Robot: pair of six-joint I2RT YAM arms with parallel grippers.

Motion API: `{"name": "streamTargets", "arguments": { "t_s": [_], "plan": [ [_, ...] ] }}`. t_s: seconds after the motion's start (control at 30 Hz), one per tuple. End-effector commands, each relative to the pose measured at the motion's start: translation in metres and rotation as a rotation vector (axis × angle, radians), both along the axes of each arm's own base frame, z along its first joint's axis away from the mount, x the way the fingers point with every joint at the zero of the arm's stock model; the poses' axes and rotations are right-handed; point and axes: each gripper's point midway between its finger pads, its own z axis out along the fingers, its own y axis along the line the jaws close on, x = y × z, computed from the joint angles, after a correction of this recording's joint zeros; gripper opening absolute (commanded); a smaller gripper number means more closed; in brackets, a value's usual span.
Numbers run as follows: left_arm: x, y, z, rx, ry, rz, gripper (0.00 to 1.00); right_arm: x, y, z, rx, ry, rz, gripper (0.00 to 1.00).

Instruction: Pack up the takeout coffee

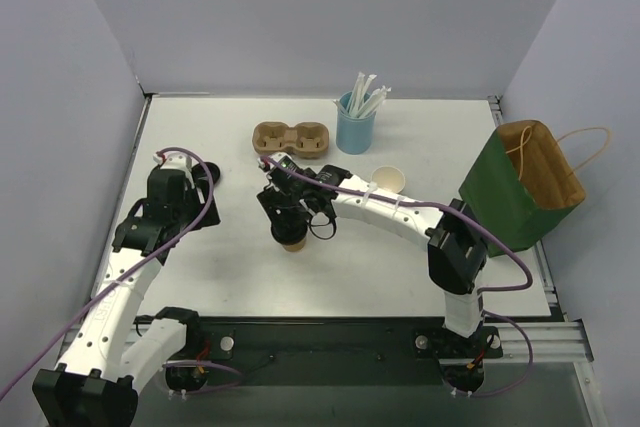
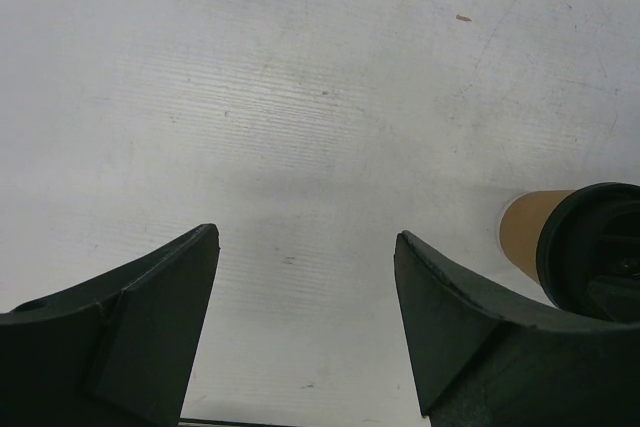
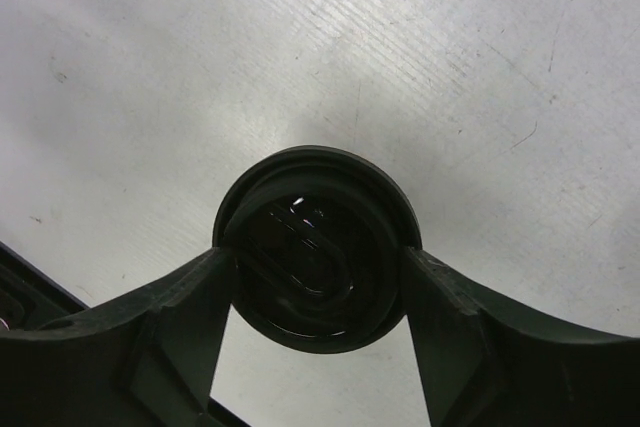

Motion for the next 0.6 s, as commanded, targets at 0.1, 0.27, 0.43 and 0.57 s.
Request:
{"name": "streamTargets", "arguments": {
  "t_s": [0.1, 0.27, 0.43, 0.57],
  "plan": [
    [0.008, 0.006, 0.011, 0.019, -0.060, 0.020, 0.80, 0.006, -0.031, -0.012, -0.137, -0.032, -0.044, 0.59],
    [0.008, 0.008, 0.010, 0.025, -0.054, 0.028, 0.80, 0.014, -0.043, -0.012, -0.125, -0.010, -0.060, 0.56],
    [0.007, 0.009, 0.009, 0.027, -0.051, 0.036, 0.80, 0.024, -0.054, -0.012, -0.125, -0.012, -0.072, 0.53],
    [0.007, 0.011, 0.009, 0.030, -0.052, 0.043, 0.80, 0.045, -0.074, -0.015, -0.136, -0.008, -0.121, 0.52]
  ]
}}
